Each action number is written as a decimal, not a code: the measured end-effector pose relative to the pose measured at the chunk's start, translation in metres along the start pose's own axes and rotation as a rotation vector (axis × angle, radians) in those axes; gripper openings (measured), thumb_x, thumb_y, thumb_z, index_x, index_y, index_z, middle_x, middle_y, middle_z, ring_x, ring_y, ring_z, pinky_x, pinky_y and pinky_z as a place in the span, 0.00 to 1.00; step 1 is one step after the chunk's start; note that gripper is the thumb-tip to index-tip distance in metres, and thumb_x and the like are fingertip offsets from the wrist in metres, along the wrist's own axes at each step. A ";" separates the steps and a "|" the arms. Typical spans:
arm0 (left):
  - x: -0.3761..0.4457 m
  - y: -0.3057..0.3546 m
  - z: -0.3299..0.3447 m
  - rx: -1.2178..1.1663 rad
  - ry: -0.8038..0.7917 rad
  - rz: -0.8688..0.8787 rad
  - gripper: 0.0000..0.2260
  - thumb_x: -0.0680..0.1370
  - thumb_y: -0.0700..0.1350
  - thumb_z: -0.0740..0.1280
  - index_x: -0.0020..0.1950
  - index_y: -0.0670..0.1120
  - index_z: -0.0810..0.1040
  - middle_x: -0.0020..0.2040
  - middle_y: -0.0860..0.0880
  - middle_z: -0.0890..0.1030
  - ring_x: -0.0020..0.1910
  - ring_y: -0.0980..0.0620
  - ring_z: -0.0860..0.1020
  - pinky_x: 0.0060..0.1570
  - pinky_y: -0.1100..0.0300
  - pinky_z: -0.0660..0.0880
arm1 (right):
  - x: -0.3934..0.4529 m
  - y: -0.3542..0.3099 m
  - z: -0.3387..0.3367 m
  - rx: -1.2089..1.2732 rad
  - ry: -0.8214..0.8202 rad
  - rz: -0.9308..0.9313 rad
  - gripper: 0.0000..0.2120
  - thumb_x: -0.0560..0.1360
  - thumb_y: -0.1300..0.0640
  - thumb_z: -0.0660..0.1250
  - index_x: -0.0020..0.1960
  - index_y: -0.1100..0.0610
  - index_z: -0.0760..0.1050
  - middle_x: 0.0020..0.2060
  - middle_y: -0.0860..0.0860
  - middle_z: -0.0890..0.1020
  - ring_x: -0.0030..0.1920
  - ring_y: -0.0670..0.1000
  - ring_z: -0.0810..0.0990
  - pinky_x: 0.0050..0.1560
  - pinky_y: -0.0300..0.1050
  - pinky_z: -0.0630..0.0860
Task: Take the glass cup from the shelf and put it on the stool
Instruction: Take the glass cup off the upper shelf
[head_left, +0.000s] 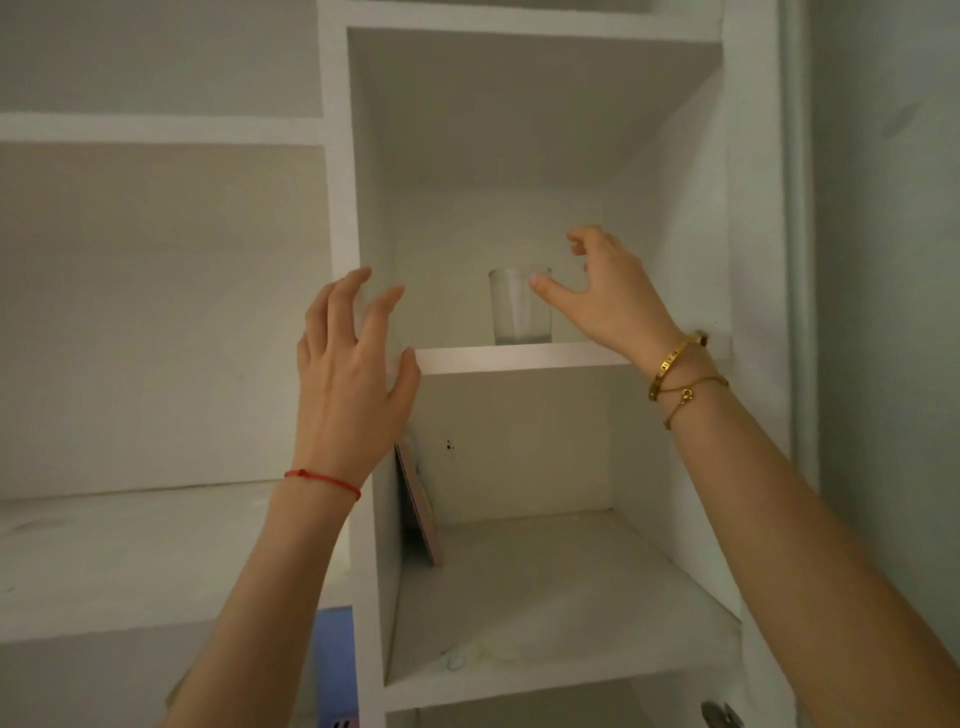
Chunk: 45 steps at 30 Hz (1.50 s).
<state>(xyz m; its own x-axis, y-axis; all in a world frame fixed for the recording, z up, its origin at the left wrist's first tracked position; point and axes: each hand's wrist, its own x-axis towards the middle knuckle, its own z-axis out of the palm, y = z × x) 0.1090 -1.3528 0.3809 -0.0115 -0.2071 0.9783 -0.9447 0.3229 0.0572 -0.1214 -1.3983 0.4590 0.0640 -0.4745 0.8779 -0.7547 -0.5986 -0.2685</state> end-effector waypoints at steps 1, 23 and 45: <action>-0.001 -0.002 0.003 0.015 0.009 0.000 0.23 0.78 0.43 0.64 0.73 0.44 0.67 0.76 0.41 0.62 0.75 0.39 0.59 0.71 0.44 0.64 | 0.005 -0.001 0.005 0.003 -0.017 0.011 0.34 0.75 0.43 0.68 0.73 0.61 0.65 0.68 0.58 0.72 0.68 0.59 0.72 0.68 0.51 0.68; -0.013 -0.013 0.039 -0.106 0.138 -0.086 0.34 0.80 0.50 0.57 0.80 0.43 0.45 0.82 0.48 0.46 0.72 0.46 0.62 0.65 0.80 0.47 | 0.033 0.019 0.057 0.094 -0.114 0.188 0.39 0.68 0.41 0.74 0.68 0.62 0.64 0.58 0.57 0.78 0.57 0.58 0.78 0.47 0.44 0.70; -0.043 -0.015 -0.031 -0.113 -0.184 -0.208 0.30 0.80 0.50 0.62 0.79 0.49 0.55 0.75 0.49 0.65 0.71 0.48 0.66 0.66 0.53 0.68 | -0.044 -0.039 -0.002 0.407 0.089 -0.022 0.39 0.66 0.39 0.76 0.69 0.54 0.67 0.55 0.45 0.77 0.49 0.49 0.80 0.49 0.40 0.78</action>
<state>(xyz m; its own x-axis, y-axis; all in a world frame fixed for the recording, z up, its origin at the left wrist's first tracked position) 0.1334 -1.3202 0.3445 0.1091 -0.4398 0.8915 -0.8905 0.3552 0.2843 -0.0961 -1.3532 0.4316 0.0077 -0.4117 0.9113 -0.4332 -0.8227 -0.3681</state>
